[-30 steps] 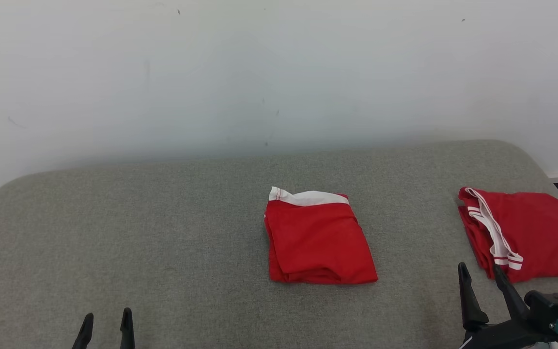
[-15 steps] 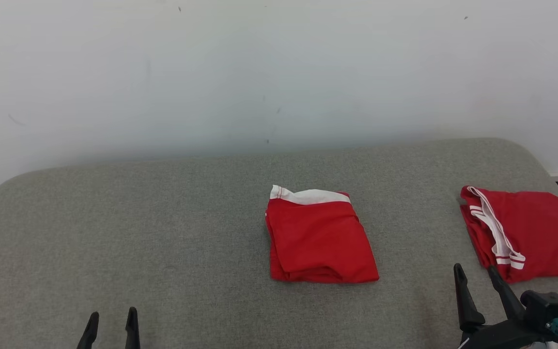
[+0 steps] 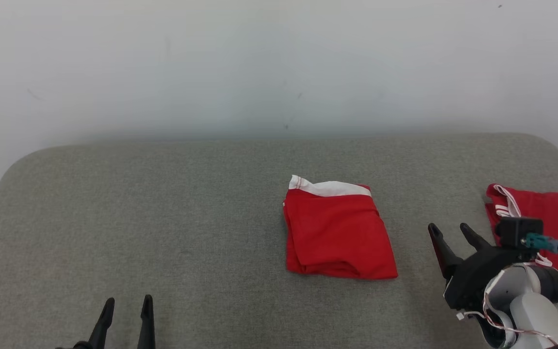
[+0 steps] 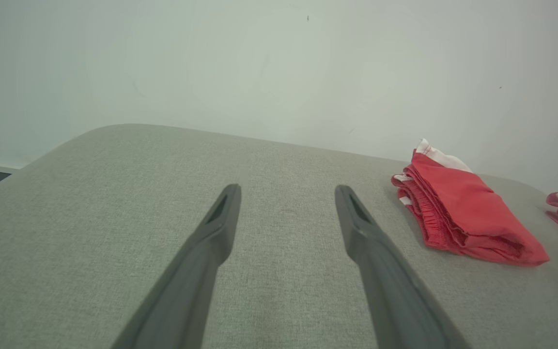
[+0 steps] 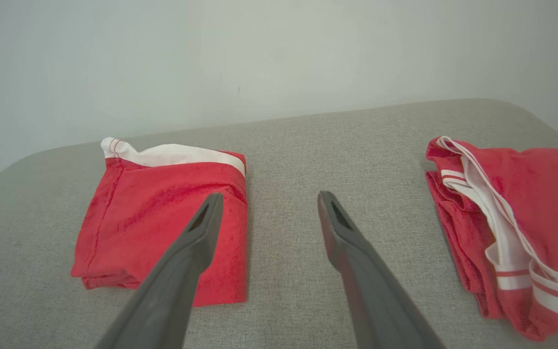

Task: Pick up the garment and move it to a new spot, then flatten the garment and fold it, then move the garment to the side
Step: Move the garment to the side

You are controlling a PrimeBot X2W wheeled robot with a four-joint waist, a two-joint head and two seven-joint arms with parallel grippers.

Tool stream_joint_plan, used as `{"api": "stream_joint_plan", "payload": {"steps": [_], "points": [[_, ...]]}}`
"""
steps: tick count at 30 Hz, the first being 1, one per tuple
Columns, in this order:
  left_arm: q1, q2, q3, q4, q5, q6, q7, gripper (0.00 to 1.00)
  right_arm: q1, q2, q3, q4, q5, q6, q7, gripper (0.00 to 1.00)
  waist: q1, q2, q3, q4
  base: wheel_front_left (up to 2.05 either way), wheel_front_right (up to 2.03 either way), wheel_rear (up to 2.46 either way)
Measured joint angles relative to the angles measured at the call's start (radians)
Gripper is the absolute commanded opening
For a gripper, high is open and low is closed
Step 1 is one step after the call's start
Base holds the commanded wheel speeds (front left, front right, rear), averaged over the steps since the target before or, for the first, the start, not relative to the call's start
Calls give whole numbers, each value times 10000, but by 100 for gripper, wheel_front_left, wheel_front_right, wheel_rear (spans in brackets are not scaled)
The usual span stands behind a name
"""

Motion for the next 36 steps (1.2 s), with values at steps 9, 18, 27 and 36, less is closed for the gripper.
{"api": "stream_joint_plan", "payload": {"steps": [9,18,27,36], "points": [[-521,2,-393,-63,-174,2,0,100,-2096,-384,180,1607,752,0,2355,100,1,0,583,863,0,0,0],[-1153,-2,-698,-234,-376,0,0,100,-2995,-729,192,2867,777,0,2886,100,2,1,1665,1756,0,0,0],[-1492,0,-869,-221,-512,0,2,100,-3207,-546,558,3509,909,-15,3457,91,0,-1,2632,2333,0,0,0],[-1803,-6,-934,-305,-548,0,0,100,-3619,-1089,2362,2907,385,6,3839,0,0,0,2751,2048,0,0,0]]}}
